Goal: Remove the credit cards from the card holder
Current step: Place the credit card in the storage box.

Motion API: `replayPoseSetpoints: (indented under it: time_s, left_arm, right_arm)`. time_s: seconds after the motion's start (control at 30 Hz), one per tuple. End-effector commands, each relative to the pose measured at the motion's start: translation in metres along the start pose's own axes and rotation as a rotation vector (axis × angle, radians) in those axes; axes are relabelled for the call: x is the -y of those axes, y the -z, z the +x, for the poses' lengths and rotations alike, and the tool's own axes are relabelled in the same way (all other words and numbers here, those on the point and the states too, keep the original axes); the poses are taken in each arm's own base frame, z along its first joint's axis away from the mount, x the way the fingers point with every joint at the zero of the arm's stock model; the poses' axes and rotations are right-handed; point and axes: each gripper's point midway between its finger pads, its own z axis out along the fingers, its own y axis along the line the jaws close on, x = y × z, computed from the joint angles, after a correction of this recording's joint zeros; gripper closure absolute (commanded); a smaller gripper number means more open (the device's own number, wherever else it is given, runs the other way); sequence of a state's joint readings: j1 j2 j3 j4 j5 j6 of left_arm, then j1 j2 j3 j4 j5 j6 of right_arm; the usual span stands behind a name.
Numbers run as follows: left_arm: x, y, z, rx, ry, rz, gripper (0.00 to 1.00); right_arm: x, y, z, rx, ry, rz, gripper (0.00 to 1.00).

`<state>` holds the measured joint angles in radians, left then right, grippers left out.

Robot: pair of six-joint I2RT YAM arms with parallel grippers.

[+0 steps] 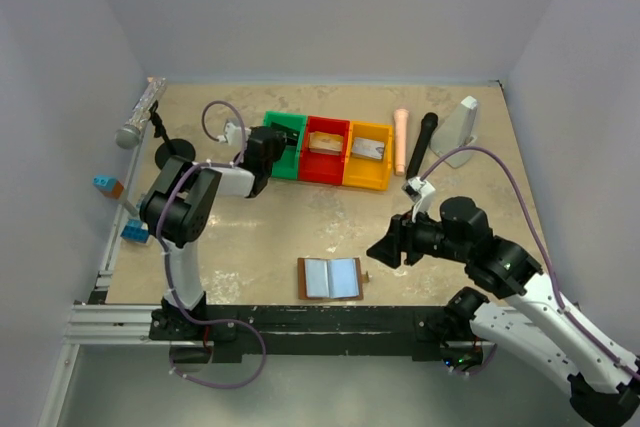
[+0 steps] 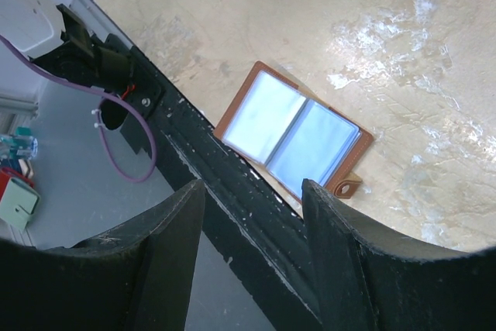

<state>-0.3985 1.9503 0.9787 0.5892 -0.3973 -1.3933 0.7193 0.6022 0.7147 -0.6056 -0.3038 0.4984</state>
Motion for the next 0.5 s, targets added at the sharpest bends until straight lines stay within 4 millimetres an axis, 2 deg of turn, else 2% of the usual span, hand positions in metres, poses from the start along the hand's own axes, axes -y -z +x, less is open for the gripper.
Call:
replayPoseSetpoints:
  time_s: [0.0,0.47]
  left_arm:
    - [0.002,-0.010,-0.006,0.021,0.015,-0.021,1.00]
    - [-0.011,-0.023,-0.003,-0.027,-0.002,-0.082,1.00]
  right_arm:
    - [-0.001,-0.001,-0.010,0.032,0.007,0.009,0.42]
    - [0.000,-0.005,-0.012,0.021,0.009,0.018,0.42]
